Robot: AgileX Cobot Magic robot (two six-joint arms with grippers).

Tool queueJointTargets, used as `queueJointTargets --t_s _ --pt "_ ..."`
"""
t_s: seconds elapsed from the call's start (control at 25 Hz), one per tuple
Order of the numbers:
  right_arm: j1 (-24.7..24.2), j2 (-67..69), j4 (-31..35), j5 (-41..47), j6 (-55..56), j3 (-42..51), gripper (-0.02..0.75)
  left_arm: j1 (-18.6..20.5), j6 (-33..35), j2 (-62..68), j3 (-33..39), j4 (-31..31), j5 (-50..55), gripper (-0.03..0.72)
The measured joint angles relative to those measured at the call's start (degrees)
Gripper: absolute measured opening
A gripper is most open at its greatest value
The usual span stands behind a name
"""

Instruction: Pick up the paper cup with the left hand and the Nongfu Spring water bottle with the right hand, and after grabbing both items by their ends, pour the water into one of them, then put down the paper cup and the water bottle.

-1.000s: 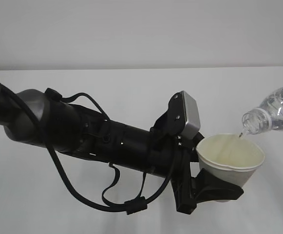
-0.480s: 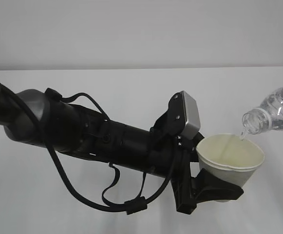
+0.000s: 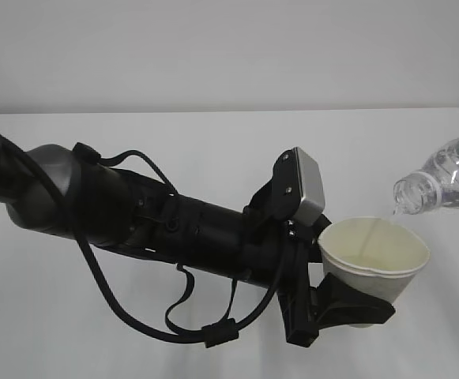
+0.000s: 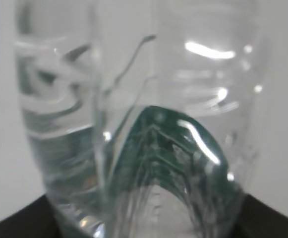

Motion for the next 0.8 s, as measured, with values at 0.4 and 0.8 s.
queueJointTargets --t_s 0.4,0.8 --pt "0.0 0.0 0.2 -0.2 0.0 0.0 0.419 0.0 0.0 0.0 0.0 0.0 0.0 0.471" --pt "0.0 0.0 0.4 -0.6 0.0 0.0 0.419 0.0 0.0 0.0 0.0 0.0 0.0 0.471"
